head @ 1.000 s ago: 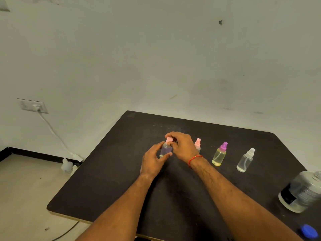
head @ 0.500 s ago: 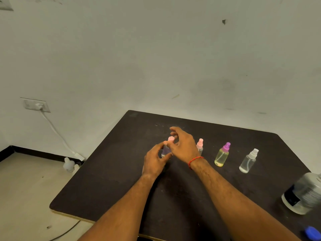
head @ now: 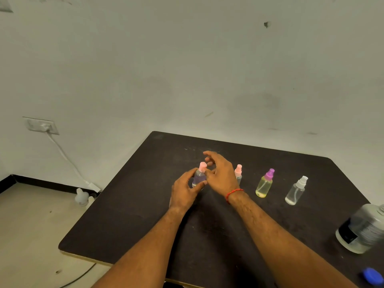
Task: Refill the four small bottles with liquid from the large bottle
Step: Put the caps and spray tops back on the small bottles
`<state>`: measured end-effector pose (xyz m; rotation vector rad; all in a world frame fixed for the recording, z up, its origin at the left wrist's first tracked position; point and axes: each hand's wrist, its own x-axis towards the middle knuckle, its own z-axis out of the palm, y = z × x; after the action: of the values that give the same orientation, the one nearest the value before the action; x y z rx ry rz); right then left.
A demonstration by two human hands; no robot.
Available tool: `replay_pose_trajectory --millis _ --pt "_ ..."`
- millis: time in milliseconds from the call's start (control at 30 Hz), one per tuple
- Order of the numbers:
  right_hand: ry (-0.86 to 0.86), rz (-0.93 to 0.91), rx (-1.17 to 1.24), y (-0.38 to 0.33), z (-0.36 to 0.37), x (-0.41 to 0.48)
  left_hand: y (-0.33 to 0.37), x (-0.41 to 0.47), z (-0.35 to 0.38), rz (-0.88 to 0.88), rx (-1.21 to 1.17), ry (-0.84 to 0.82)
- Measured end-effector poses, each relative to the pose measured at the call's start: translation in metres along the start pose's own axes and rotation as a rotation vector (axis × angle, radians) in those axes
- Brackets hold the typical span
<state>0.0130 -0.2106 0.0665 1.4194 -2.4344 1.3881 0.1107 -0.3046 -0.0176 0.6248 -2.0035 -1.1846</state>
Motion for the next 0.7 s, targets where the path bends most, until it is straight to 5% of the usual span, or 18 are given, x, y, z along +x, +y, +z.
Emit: replay_pose_trajectory --millis 700 --pt "-0.053 -0.024 0.031 -0.0008 0.0029 -0.0003 -0.0035 0.0013 0.0021 -0.006 0.003 0.012"
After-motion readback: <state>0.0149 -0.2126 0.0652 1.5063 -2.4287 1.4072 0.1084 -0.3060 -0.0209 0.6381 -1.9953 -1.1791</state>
